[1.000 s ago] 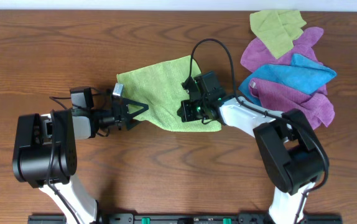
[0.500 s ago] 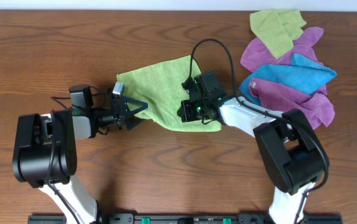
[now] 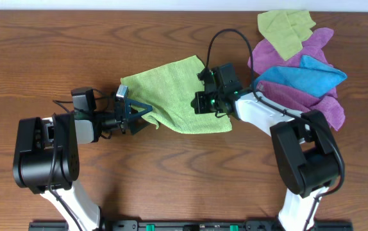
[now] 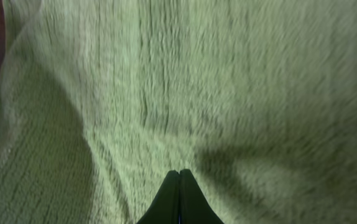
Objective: Fold the cloth
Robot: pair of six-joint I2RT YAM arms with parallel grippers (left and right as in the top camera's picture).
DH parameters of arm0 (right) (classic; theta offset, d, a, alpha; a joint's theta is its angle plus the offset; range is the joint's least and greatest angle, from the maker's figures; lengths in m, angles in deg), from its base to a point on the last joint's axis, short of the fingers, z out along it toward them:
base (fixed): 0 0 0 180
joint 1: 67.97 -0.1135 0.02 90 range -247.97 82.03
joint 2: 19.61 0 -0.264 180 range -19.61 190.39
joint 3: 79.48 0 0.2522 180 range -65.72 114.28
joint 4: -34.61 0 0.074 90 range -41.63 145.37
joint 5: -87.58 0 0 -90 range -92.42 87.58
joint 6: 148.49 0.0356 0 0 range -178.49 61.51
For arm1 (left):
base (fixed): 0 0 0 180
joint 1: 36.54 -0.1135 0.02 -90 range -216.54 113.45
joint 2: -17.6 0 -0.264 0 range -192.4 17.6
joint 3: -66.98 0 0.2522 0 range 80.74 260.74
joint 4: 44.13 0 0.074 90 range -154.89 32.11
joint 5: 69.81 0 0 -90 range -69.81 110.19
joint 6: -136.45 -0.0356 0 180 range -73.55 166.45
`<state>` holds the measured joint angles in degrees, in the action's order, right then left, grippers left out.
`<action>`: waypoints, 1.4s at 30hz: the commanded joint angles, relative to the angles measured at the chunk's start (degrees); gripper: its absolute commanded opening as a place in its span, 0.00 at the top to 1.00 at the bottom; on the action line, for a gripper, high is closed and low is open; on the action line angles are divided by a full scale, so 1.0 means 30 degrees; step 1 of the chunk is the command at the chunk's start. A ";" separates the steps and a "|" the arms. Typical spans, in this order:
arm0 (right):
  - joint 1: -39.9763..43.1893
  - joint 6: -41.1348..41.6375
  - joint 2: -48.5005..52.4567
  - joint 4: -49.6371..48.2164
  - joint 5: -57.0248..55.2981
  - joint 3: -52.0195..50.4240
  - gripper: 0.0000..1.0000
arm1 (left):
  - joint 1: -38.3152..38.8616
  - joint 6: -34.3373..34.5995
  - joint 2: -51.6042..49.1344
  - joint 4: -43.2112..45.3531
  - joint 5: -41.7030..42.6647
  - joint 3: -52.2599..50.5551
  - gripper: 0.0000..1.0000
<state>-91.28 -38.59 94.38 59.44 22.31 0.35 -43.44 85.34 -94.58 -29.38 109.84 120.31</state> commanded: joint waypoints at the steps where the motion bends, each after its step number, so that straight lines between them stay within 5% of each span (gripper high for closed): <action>1: 0.0277 -0.0583 0.0357 -0.0015 -0.0707 0.0488 0.98 | 0.0066 0.0423 0.0219 0.0015 0.0328 -0.0015 0.11; 20: 0.0117 -0.2958 0.0699 -0.1253 -0.2557 0.0503 0.99 | 0.0823 0.0554 0.0219 0.0160 0.0007 -0.0015 0.11; 29: 0.0015 -0.2943 0.1275 -0.1348 -0.3322 0.0517 0.99 | 0.0911 0.2973 0.0226 0.0204 0.0328 -0.0015 0.11; 38: 0.0044 -0.2943 0.1275 -0.1333 -0.3315 0.0517 0.99 | 0.1654 0.4758 0.0226 0.8284 0.0342 -0.0007 0.21; 42: 0.0044 -0.2936 0.1275 -0.1239 -0.3300 0.0517 0.99 | 0.1632 0.5187 0.0226 1.0841 0.0335 -0.0007 0.16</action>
<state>-91.01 -46.39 97.00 55.27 13.57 1.09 -38.54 99.00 -94.47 1.57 110.01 120.12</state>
